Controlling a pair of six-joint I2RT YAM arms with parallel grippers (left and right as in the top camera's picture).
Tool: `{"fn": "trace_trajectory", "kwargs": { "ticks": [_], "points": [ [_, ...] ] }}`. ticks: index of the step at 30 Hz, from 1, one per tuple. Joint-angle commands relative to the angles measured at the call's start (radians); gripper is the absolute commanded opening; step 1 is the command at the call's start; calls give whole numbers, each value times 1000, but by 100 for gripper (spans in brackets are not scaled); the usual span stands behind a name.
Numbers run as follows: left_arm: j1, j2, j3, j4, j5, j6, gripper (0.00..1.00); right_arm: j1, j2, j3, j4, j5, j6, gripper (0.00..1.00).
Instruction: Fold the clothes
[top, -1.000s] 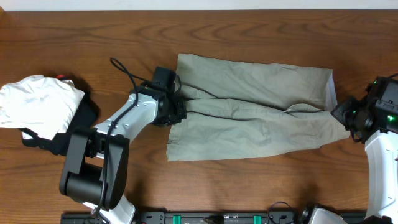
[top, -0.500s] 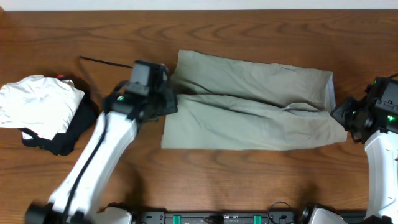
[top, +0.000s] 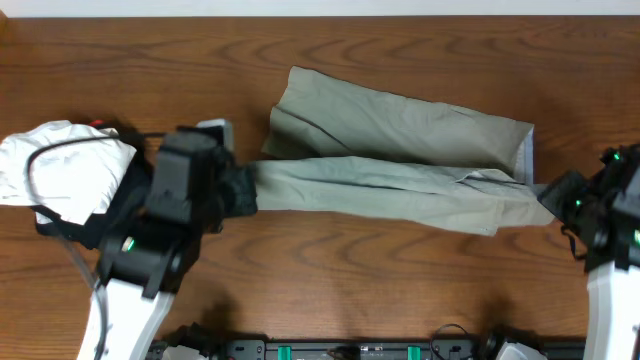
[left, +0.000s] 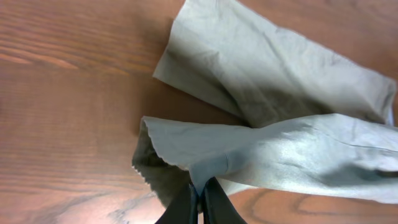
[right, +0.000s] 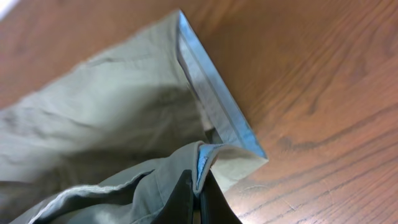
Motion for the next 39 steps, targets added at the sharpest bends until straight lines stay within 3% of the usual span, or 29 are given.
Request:
{"fn": "trace_trajectory", "kwargs": {
  "ticks": [1, 10, 17, 25, 33, 39],
  "points": [
    [8, -80, 16, -26, -58, 5, 6, -7, -84, 18, -10, 27, -12, 1],
    [8, -205, 16, -56, -62, -36, 6, -7, -213, 18, -38, 31, -12, 1],
    [8, -179, 15, 101, -193, -35, 6, -7, -169, 18, 48, 52, 24, 1],
    [8, 68, 15, 364, -167, -10, 6, -7, 21, 18, 240, -14, 24, 1],
    [8, 367, 16, 727, -158, 79, 6, -6, 220, 18, 412, -27, 25, 1],
    [5, 570, 16, 972, -158, 81, 6, -6, 331, 18, 491, -27, 26, 1]
  ]
}}
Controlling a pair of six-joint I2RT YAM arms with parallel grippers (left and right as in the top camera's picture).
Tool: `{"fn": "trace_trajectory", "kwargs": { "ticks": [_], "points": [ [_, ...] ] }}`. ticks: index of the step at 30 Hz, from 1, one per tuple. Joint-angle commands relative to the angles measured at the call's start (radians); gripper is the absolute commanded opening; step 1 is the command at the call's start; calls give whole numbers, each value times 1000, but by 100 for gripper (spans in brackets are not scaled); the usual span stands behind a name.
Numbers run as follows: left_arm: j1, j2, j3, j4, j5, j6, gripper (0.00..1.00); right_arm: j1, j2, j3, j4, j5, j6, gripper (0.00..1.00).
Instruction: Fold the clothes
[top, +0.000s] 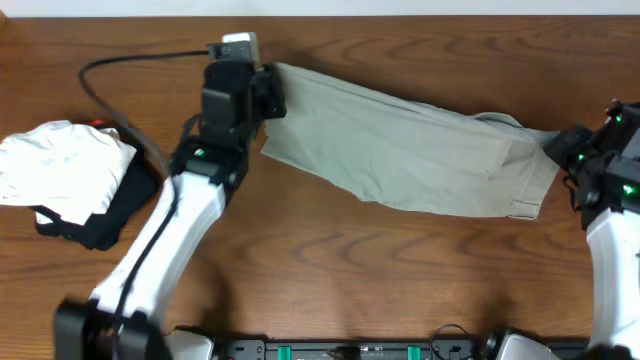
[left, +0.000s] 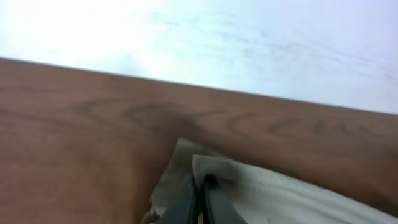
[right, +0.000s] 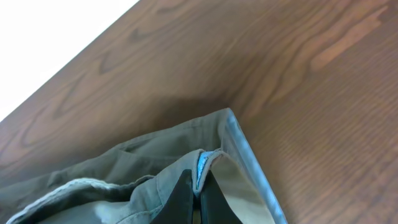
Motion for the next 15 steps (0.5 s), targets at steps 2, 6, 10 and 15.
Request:
{"fn": "trace_trajectory", "kwargs": {
  "ticks": [2, 6, 10, 15],
  "points": [
    [0, 129, 14, 118, -32, 25, 6, -6, 73, 15, 38, 22, 5, 1],
    [-6, 220, 14, 212, -29, 25, 6, -6, 153, 15, 83, 22, 12, 1],
    [-7, 272, 14, 275, -30, 26, 6, -6, 235, 15, 147, 22, 12, 1],
    [-7, 311, 14, 323, -30, 26, 28, -6, 316, 15, 225, 23, 31, 2]
  ]
}}
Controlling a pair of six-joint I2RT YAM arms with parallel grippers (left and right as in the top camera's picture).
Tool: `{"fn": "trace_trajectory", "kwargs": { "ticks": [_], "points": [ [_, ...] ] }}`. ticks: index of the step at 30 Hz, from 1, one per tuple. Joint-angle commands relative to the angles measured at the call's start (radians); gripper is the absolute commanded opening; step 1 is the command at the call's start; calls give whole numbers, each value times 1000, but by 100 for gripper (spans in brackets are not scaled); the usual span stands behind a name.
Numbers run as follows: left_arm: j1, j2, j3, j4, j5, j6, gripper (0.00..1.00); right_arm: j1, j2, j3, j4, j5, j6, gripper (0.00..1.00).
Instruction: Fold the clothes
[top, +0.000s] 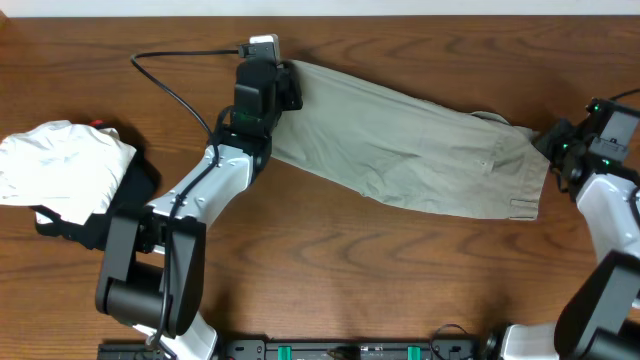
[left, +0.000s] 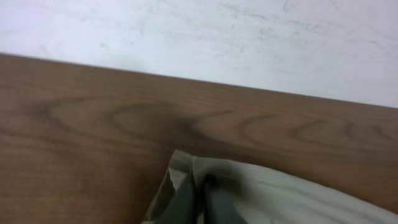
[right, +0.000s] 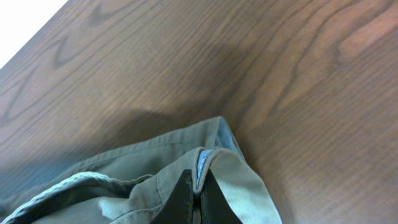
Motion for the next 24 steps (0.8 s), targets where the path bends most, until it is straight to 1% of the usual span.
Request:
{"fn": "trace_trajectory", "kwargs": {
  "ticks": [1, 2, 3, 5, 7, 11, 14, 18, 24],
  "points": [
    [3, 24, 14, 22, -23, 16, 45, -6, 44, 15, 37, 22, 19, 6],
    [3, 28, 14, 22, -23, 16, 59, -6, 55, 15, 51, 24, 24, 14],
    [4, 29, 14, 21, -23, 16, 69, -6, 66, 15, 61, 34, 39, 21],
    [8, 29, 14, 14, -23, 20, 75, -6, 80, 15, 72, 55, 61, 33],
    [10, 29, 14, 11, -23, 24, 78, -6, 84, 15, 75, 55, 60, 40],
    [11, 29, 14, -32, -23, 39, 79, -7, 83, 15, 73, 60, 59, 46],
    [11, 29, 14, -98, -23, 64, 78, -8, 82, 15, 72, 59, 59, 47],
    [11, 29, 14, -182, -23, 68, 77, -8, 72, 15, 72, 76, 60, 49],
    [11, 29, 14, -243, -22, 133, 74, -11, -7, 16, 43, 104, 60, 51]
  ]
}}
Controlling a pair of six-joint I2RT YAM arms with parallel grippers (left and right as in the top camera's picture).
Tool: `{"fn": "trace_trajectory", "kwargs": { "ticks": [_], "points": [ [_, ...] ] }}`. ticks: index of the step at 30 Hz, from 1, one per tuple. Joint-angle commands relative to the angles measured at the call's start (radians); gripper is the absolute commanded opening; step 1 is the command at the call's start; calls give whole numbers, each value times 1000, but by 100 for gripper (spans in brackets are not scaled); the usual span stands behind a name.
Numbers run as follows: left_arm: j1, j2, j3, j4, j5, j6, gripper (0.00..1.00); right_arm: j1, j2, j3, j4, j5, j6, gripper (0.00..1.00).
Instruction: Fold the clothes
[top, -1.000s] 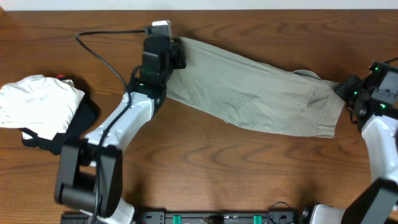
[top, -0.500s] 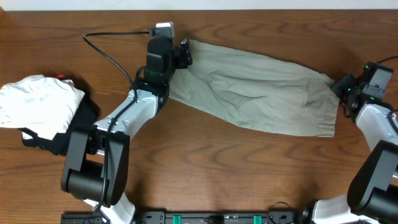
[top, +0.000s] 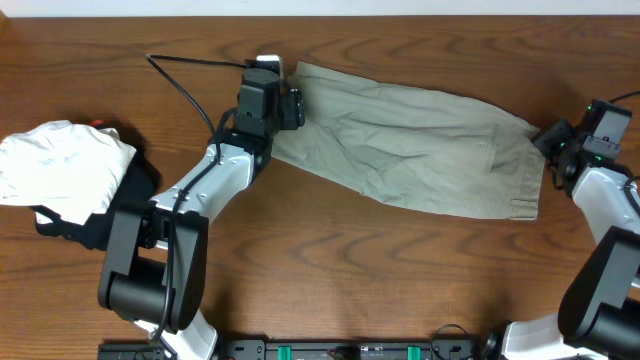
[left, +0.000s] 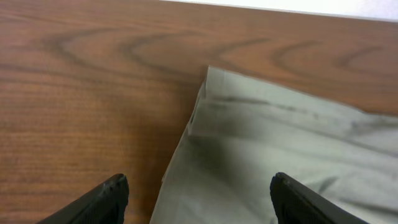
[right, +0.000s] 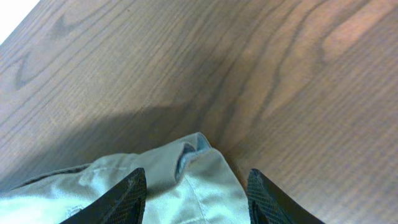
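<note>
Khaki trousers (top: 410, 150) lie folded lengthwise, leg on leg, slanting across the far half of the table. My left gripper (top: 283, 108) stands open at their left end, over the leg hems (left: 208, 102); its fingers (left: 109, 199) straddle the cloth without gripping. At the right end my right gripper (top: 550, 145) is open over the waistband corner (right: 189, 152), whose pale blue lining shows, with its fingertips (right: 130, 196) either side of it.
A white garment (top: 60, 165) lies bunched on a black one (top: 100, 225) at the table's left edge. A black cable (top: 190, 80) runs over the wood behind the left arm. The table's far edge is just beyond the trousers.
Both grippers have opened and let go of the trousers. The hems and the waistband corner now lie flat on the table. The arms stand almost where they were.
The trousers lay spread with two legs apart, my left gripper shut on the near leg's hem and my right on the waistband corner. Then the near leg was over the far leg, both grippers further back. Now the cloth is released.
</note>
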Motion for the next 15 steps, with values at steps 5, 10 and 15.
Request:
{"fn": "trace_trajectory", "kwargs": {
  "ticks": [5, 10, 15],
  "points": [
    [7, 23, 13, -10, 70, 64, 70, -10, -181, 16, -123, 23, 7, 52],
    [7, 90, 13, -32, 92, 61, 71, -5, -262, 16, -310, 11, 7, 64],
    [7, 166, 13, -31, 92, 59, 71, -5, -276, 16, -450, -8, -19, 66]
  ]
}}
